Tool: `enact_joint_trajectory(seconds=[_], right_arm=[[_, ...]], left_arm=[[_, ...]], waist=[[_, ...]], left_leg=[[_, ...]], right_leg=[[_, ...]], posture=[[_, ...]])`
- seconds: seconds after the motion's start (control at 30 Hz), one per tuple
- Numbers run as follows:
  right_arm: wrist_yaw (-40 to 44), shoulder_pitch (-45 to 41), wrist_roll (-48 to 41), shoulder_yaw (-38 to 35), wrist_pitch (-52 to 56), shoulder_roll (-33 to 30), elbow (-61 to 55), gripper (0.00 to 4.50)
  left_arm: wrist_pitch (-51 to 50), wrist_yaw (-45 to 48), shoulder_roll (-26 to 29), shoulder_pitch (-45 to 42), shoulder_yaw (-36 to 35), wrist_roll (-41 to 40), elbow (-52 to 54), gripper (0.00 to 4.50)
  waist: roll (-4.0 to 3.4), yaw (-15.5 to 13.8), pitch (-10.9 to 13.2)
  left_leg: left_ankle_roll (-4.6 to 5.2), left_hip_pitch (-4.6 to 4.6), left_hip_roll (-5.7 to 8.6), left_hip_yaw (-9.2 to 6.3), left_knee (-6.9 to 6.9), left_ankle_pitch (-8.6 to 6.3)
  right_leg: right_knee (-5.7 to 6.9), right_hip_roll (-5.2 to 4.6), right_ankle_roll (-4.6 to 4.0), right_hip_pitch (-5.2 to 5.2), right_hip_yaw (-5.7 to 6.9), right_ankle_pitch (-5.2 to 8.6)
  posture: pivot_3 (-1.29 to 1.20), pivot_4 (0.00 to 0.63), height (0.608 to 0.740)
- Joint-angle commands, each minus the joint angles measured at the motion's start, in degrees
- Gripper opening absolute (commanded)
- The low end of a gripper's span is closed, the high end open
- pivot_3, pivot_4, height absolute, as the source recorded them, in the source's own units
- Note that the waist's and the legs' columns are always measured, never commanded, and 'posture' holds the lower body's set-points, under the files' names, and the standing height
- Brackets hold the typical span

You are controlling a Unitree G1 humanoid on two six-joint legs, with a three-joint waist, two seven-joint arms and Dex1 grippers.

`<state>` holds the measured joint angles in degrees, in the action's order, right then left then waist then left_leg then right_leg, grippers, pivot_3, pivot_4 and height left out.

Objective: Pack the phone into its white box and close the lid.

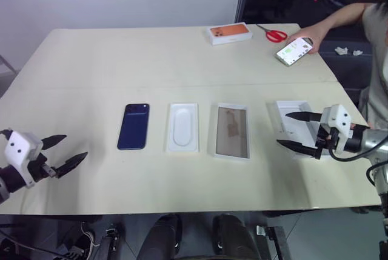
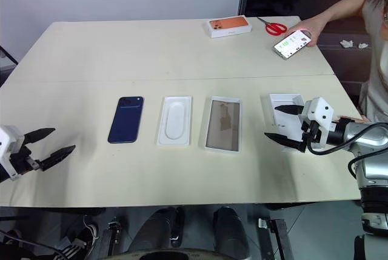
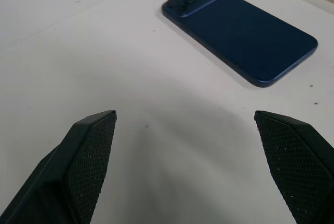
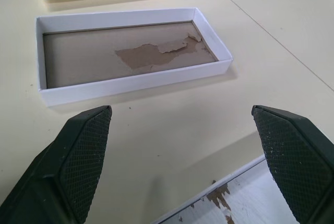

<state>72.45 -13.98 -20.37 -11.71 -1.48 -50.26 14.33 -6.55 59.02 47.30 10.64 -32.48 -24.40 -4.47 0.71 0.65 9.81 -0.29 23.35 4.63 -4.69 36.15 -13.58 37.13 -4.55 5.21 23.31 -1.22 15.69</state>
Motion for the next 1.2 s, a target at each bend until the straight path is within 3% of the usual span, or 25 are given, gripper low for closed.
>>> enact_joint_trajectory(seconds=[0.03, 0.8, 1.0, 1.2], right_arm=[[-0.34, -0.80, -0.84, -1.48, 0.15, -0.95, -1.52, 4.49], [0.00, -1.55, -0.66, -2.87, -0.70, -3.70, 4.20, 4.49], [0.74, -1.87, -2.10, -2.74, 3.81, -4.27, 5.37, 4.49], [-0.62, -3.26, -3.40, -1.97, 8.46, -2.68, 1.13, 4.49]], left_arm=[[1.36, -0.01, 1.20, -0.45, -2.16, -0.61, 0.05, 4.46], [1.20, -0.82, 1.32, -0.52, -3.21, -0.81, -0.72, 4.46], [0.91, -1.06, 0.98, -0.54, -2.86, -0.81, -0.45, 4.46], [-6.24, -2.52, 0.70, -2.20, -1.67, -3.85, 3.16, 4.46]], waist=[[0.00, -0.01, 0.00], [-0.01, 0.02, 0.00], [-0.01, 0.01, 0.00], [-0.01, 0.01, 0.00]], left_leg=[[0.00, 0.00, 0.00, 0.00, 0.00, 0.00], [0.00, 0.00, -0.01, 0.02, 0.00, 0.00], [0.00, 0.00, -0.01, 0.02, 0.00, 0.00], [0.00, 0.00, -0.01, 0.02, 0.00, 0.00]], right_leg=[[0.00, 0.00, 0.00, 0.00, 0.00, 0.00], [0.00, 0.00, 0.00, 0.00, -0.01, 0.00], [0.00, 0.00, 0.00, 0.00, -0.01, 0.00], [0.00, 0.00, 0.00, 0.00, -0.01, 0.00]], posture=[[0.00, 0.150, 0.740], [0.00, 0.150, 0.740], [0.00, 0.150, 0.740], [0.00, 0.150, 0.740]])
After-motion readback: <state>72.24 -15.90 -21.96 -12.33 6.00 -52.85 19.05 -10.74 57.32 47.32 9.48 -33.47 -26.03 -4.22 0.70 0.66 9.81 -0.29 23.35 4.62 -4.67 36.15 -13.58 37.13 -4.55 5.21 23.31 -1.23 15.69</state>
